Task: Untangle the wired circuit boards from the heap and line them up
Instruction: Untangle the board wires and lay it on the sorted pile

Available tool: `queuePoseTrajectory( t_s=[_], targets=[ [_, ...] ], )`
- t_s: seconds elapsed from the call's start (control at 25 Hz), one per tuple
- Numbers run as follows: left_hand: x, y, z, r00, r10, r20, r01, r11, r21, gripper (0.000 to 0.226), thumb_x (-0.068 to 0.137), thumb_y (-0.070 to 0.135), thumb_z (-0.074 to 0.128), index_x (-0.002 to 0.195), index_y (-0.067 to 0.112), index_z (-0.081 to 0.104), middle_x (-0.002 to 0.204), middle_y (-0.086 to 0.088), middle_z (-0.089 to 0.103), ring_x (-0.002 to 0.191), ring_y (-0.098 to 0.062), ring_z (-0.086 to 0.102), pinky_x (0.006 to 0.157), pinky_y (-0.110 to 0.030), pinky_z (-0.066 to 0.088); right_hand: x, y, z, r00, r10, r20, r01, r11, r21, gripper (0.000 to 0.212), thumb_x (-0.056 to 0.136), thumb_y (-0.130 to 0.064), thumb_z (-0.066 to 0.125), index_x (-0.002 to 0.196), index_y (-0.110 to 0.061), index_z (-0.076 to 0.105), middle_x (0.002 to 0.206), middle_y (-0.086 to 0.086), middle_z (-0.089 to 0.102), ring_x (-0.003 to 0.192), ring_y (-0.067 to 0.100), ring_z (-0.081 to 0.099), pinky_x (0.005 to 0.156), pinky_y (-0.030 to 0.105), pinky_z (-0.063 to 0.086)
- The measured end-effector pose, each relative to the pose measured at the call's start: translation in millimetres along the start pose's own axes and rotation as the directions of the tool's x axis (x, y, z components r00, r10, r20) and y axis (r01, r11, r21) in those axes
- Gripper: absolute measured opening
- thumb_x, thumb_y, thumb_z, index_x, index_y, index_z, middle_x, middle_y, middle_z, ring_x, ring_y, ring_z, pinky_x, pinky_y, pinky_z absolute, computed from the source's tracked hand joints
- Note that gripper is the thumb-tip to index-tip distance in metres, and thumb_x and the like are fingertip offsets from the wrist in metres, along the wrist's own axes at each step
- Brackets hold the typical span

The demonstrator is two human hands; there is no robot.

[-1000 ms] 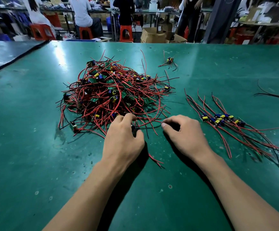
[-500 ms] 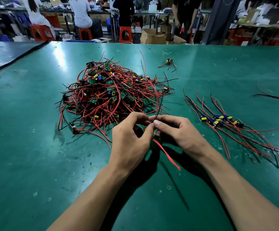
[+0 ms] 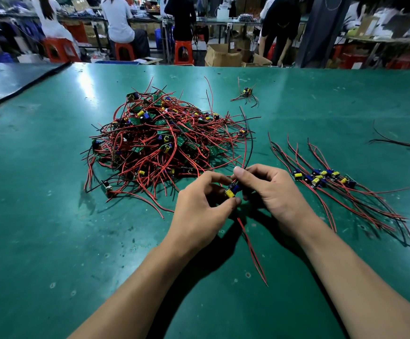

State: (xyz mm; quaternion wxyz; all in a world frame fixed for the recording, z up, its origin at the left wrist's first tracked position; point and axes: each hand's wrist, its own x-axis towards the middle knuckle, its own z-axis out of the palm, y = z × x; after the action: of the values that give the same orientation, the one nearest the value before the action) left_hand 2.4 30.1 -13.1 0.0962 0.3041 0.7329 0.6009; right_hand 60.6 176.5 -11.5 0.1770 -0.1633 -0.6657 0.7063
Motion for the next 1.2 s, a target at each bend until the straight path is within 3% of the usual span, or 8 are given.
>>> queuePoseTrajectory(
  t_s=[0.24, 0.48, 0.6, 0.72, 0.8, 0.92, 1.04, 1.2],
  targets=[
    [5, -1, -5, 0.964, -0.109, 0.243, 0.182, 0.936, -0.303, 0.03, 0.08, -0.008, 0.072, 0.105, 0.003, 0.06, 0.072, -0.005, 0.064, 0.065, -0.022, 0.059, 0.06, -0.025, 0.054, 2, 2, -1, 0.999, 0.032, 0.006, -0.032, 0.996, 0.078, 0.035, 0.074, -0.042, 0.08, 0.079, -0.009, 0.07, 0.06, 0.004, 0.049, 0.055, 0.016, 0.038, 0.057, 0.033, 0.029],
    [6, -3, -5, 0.947, -0.211, 0.242, 0.303, 0.835, -0.459, 0.01, 0.088, 0.009, 0.067, 0.095, 0.002, 0.065, 0.084, -0.013, 0.07, 0.066, -0.021, 0.066, 0.059, -0.023, 0.054, -1, 2, 2, 0.998, 0.029, 0.063, -0.034, 0.997, 0.071, 0.024, 0.085, -0.035, 0.076, 0.076, -0.013, 0.072, 0.06, 0.007, 0.05, 0.051, 0.015, 0.042, 0.05, 0.025, 0.038],
    [6, -4, -4, 0.947, -0.235, 0.218, 0.31, 0.841, -0.443, 0.003, 0.087, 0.002, 0.067, 0.089, 0.005, 0.067, 0.085, -0.018, 0.072, 0.062, -0.019, 0.067, 0.056, -0.022, 0.053, -3, 1, 4, 0.997, 0.032, 0.069, -0.037, 0.996, 0.079, 0.022, 0.088, -0.029, 0.074, 0.075, -0.013, 0.071, 0.055, 0.001, 0.046, 0.044, 0.009, 0.038, 0.041, 0.018, 0.035],
    [8, -5, -2, 0.945, -0.235, 0.226, 0.309, 0.864, -0.396, 0.021, 0.085, -0.003, 0.064, 0.094, 0.012, 0.075, 0.083, -0.016, 0.073, 0.07, -0.02, 0.066, 0.063, -0.025, 0.057, -3, 1, 3, 1.0, -0.002, 0.021, 0.002, 1.0, 0.018, 0.016, 0.088, -0.023, 0.074, 0.075, -0.015, 0.071, 0.058, 0.0, 0.043, 0.047, 0.007, 0.032, 0.042, 0.017, 0.026],
    [9, -6, 0, 0.949, -0.237, 0.21, 0.296, 0.897, -0.328, 0.022, 0.086, 0.001, 0.062, 0.086, 0.017, 0.078, 0.077, -0.009, 0.073, 0.07, -0.017, 0.066, 0.067, -0.027, 0.058, -3, 2, 2, 1.0, -0.011, 0.025, 0.011, 1.0, 0.01, 0.013, 0.087, -0.021, 0.075, 0.077, -0.015, 0.072, 0.062, 0.002, 0.05, 0.05, 0.007, 0.037, 0.044, 0.017, 0.031],
    [9, -8, 1, 0.963, -0.216, 0.162, 0.253, 0.932, -0.26, 0.019, 0.089, 0.011, 0.067, 0.073, 0.016, 0.075, 0.069, -0.002, 0.069, 0.064, -0.012, 0.064, 0.064, -0.028, 0.057, -5, 4, 2, 0.995, 0.028, 0.097, -0.034, 0.998, 0.056, 0.01, 0.085, -0.022, 0.077, 0.084, -0.013, 0.074, 0.072, 0.007, 0.059, 0.061, 0.019, 0.048, 0.055, 0.025, 0.042],
    [7, -10, 1, 0.968, -0.195, 0.158, 0.233, 0.931, -0.28, 0.018, 0.09, 0.011, 0.067, 0.075, 0.011, 0.076, 0.068, -0.004, 0.07, 0.06, -0.011, 0.065, 0.059, -0.024, 0.054, -4, 4, -4, 0.982, 0.091, 0.165, -0.085, 0.996, -0.041, 0.025, 0.083, -0.031, 0.078, 0.097, -0.011, 0.076, 0.088, 0.016, 0.063, 0.082, 0.028, 0.047, 0.071, 0.039, 0.04],
    [7, -9, 3, 0.973, -0.193, 0.128, 0.221, 0.941, -0.256, 0.014, 0.089, 0.012, 0.069, 0.077, 0.01, 0.076, 0.067, -0.004, 0.069, 0.06, -0.013, 0.061, 0.062, -0.028, 0.054, -3, 0, -8, 0.972, 0.108, 0.209, -0.086, 0.99, -0.11, 0.023, 0.089, -0.029, 0.073, 0.1, -0.009, 0.077, 0.074, 0.015, 0.055, 0.059, 0.019, 0.047, 0.054, 0.024, 0.038]
  ],
)
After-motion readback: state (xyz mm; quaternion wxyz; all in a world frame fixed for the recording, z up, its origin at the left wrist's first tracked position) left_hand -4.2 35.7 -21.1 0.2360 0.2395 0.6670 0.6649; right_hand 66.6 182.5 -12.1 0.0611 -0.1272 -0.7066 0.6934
